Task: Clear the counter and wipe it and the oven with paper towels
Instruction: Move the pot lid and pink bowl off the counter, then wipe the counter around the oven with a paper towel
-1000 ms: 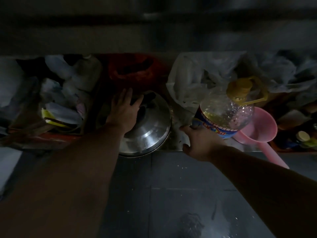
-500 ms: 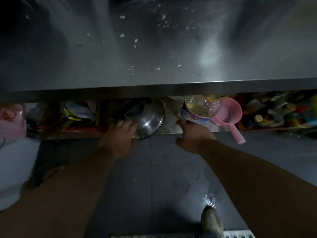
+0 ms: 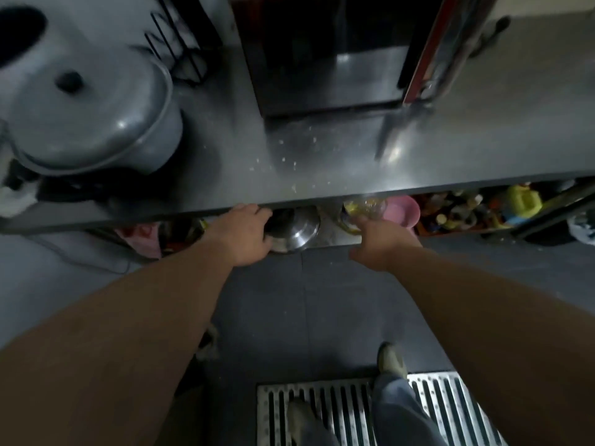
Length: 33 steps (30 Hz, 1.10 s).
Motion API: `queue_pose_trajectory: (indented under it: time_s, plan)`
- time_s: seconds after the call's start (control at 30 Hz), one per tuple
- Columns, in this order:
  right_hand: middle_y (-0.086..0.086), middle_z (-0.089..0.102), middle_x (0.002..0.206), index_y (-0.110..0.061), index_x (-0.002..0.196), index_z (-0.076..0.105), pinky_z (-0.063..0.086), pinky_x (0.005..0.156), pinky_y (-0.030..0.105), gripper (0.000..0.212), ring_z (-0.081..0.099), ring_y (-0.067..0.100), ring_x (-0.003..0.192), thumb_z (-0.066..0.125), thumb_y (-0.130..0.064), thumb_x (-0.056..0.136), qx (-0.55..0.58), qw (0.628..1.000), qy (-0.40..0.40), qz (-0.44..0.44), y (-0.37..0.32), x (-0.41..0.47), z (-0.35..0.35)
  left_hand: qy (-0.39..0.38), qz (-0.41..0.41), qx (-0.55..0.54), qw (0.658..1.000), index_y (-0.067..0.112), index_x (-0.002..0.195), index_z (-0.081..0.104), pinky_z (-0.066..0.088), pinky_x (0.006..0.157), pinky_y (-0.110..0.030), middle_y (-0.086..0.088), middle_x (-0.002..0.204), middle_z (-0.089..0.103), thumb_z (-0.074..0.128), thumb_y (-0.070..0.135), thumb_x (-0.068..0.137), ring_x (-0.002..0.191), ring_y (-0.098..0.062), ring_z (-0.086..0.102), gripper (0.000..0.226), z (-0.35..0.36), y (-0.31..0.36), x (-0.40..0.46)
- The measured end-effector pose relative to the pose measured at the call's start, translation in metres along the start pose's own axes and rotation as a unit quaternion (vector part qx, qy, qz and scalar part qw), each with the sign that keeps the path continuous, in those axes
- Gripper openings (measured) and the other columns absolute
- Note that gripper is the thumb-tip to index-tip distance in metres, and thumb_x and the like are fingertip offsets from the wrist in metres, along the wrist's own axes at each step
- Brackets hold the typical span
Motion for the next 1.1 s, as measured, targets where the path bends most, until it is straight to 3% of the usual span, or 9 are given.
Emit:
queue_pose_trajectory:
  time_s: [0.13, 0.27, 0.33, 0.4, 0.5, 0.63, 0.8, 1.1]
  plan:
    - [0.008, 0.060, 0.131, -0.029, 0.142, 0.041, 0.051, 0.092, 0.038, 0.063, 0.058, 0.030, 0.115, 0.059, -0.044, 0.084, -0.003, 1.000, 0.023, -0.008, -0.006, -0.037, -0.058, -0.001, -0.019, 0.004, 1.000, 0.022, 0.139, 0.046, 0.044, 0.095, -0.037, -0.005, 0.131, 0.054, 0.051, 0.047, 0.094, 0.119, -0.025, 0.049, 0.052, -0.063, 0.003, -0.032]
    - [0.001, 0.065, 0.100, -0.031, 0.134, 0.041, 0.054, 0.081, 0.037, 0.061, 0.062, 0.024, 0.078, 0.057, -0.050, 0.078, 0.006, 1.000, 0.022, 0.021, 0.017, -0.067, -0.099, 0.007, -0.040, -0.003, 0.999, 0.023, 0.143, 0.044, 0.046, 0.101, -0.046, -0.005, 0.138, 0.053, 0.052, 0.048, 0.092, 0.125, -0.027, 0.048, 0.058, -0.097, 0.024, -0.056]
    - [-0.002, 0.061, 0.084, -0.029, 0.139, 0.040, 0.051, 0.081, 0.034, 0.065, 0.062, 0.024, 0.086, 0.059, -0.046, 0.079, 0.022, 0.999, 0.025, 0.025, 0.033, -0.076, -0.114, 0.003, -0.043, 0.000, 0.999, 0.023, 0.144, 0.043, 0.045, 0.101, -0.046, -0.005, 0.138, 0.053, 0.051, 0.050, 0.092, 0.125, -0.028, 0.049, 0.060, -0.106, 0.041, -0.064]
    - [0.003, 0.067, 0.100, -0.027, 0.143, 0.039, 0.048, 0.084, 0.033, 0.070, 0.059, 0.027, 0.107, 0.061, -0.042, 0.078, 0.028, 0.999, 0.027, 0.026, 0.052, -0.081, -0.125, 0.001, -0.037, 0.006, 0.999, 0.024, 0.141, 0.045, 0.045, 0.100, -0.044, -0.005, 0.133, 0.056, 0.051, 0.051, 0.091, 0.121, -0.027, 0.051, 0.058, -0.111, 0.061, -0.067]
    - [0.007, 0.062, 0.127, -0.026, 0.145, 0.039, 0.047, 0.082, 0.032, 0.071, 0.058, 0.027, 0.110, 0.062, -0.041, 0.079, 0.039, 0.999, 0.027, 0.020, 0.081, -0.082, -0.140, 0.004, -0.037, -0.001, 0.999, 0.024, 0.139, 0.047, 0.046, 0.094, -0.038, -0.002, 0.125, 0.057, 0.052, 0.049, 0.092, 0.114, -0.023, 0.052, 0.054, -0.117, 0.095, -0.064]
    - [0.006, 0.062, 0.126, -0.026, 0.144, 0.040, 0.049, 0.086, 0.034, 0.072, 0.059, 0.026, 0.108, 0.065, -0.042, 0.079, 0.031, 0.999, 0.022, 0.019, 0.121, -0.081, -0.156, 0.007, -0.051, -0.027, 0.998, 0.023, 0.141, 0.046, 0.046, 0.094, -0.038, -0.001, 0.125, 0.056, 0.052, 0.047, 0.094, 0.114, -0.021, 0.051, 0.053, -0.122, 0.138, -0.046]
    - [0.004, 0.065, 0.119, -0.027, 0.132, 0.048, 0.051, 0.083, 0.036, 0.061, 0.061, 0.025, 0.102, 0.064, -0.050, 0.077, 0.017, 0.999, 0.007, 0.031, 0.171, -0.072, -0.167, 0.009, -0.067, -0.049, 0.996, 0.023, 0.151, 0.035, 0.043, 0.105, -0.042, -0.003, 0.143, 0.049, 0.051, 0.047, 0.096, 0.128, -0.024, 0.045, 0.062, -0.136, 0.181, -0.012]
    - [0.004, 0.063, 0.117, -0.030, 0.143, 0.039, 0.047, 0.074, 0.031, 0.072, 0.060, 0.025, 0.102, 0.063, -0.042, 0.077, 0.053, 0.995, 0.035, 0.075, 0.214, -0.046, -0.189, -0.017, -0.017, -0.036, 0.999, 0.026, 0.155, 0.029, 0.038, 0.110, -0.038, 0.000, 0.153, 0.042, 0.051, 0.047, 0.095, 0.136, -0.024, 0.041, 0.067, -0.158, 0.226, 0.061]
Point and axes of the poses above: each hand's wrist, its own x-axis towards the middle knuckle, its own z-axis out of the palm, y = z × x, the point moved 3 cm from there along x, towards the middle knuckle
